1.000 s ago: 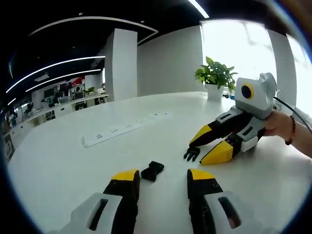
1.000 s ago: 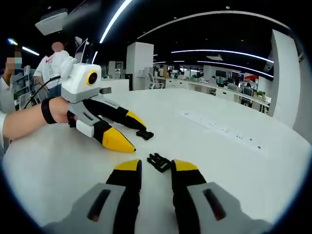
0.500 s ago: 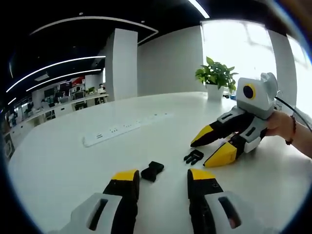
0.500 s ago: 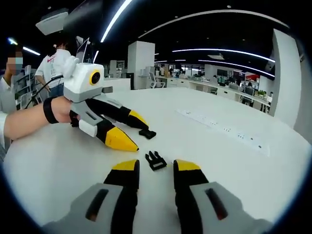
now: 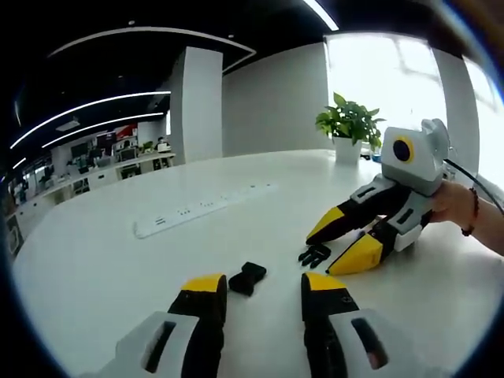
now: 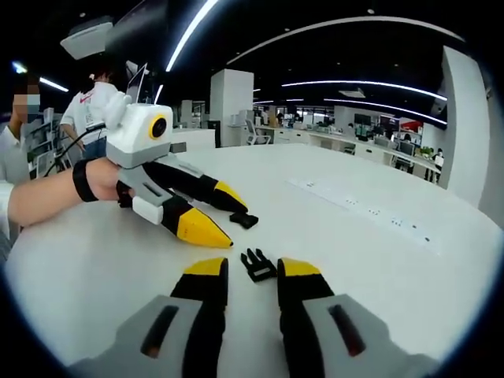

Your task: Snap the two parts of the plastic buckle together until the buckle closes and remains connected.

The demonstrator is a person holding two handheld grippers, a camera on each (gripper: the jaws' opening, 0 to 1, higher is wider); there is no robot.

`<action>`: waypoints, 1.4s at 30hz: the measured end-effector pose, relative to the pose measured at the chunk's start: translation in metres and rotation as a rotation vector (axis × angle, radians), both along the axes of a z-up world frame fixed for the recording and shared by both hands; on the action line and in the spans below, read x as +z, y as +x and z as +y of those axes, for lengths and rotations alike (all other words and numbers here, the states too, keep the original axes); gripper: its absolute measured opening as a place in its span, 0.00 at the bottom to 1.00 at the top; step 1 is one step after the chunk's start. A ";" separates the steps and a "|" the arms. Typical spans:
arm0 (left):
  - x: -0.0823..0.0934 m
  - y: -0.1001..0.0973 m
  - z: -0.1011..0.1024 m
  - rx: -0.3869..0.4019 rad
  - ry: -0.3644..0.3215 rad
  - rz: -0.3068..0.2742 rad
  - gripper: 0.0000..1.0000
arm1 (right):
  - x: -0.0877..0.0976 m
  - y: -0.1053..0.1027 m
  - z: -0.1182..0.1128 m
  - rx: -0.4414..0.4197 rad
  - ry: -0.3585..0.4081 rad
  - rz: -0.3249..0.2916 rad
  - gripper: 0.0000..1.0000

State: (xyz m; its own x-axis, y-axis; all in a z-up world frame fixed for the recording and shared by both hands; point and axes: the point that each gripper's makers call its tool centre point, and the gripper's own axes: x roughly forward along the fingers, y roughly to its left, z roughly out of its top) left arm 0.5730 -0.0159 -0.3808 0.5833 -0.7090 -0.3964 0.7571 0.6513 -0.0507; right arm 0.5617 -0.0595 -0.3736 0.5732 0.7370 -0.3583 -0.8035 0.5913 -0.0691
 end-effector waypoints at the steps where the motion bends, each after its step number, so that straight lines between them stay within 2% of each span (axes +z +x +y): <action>1: 0.000 0.000 0.000 0.000 0.001 0.000 0.34 | 0.000 0.000 0.000 0.002 0.000 0.001 0.24; 34: 0.000 0.002 0.001 0.022 -0.008 -0.005 0.22 | -0.001 -0.003 0.000 -0.006 0.017 0.000 0.13; 38: 0.000 0.003 0.001 0.021 -0.008 -0.005 0.21 | -0.001 -0.009 0.000 -0.006 0.016 -0.004 0.13; 42: 0.000 0.003 0.000 0.024 -0.008 -0.006 0.15 | -0.001 -0.015 0.001 -0.008 0.016 -0.005 0.13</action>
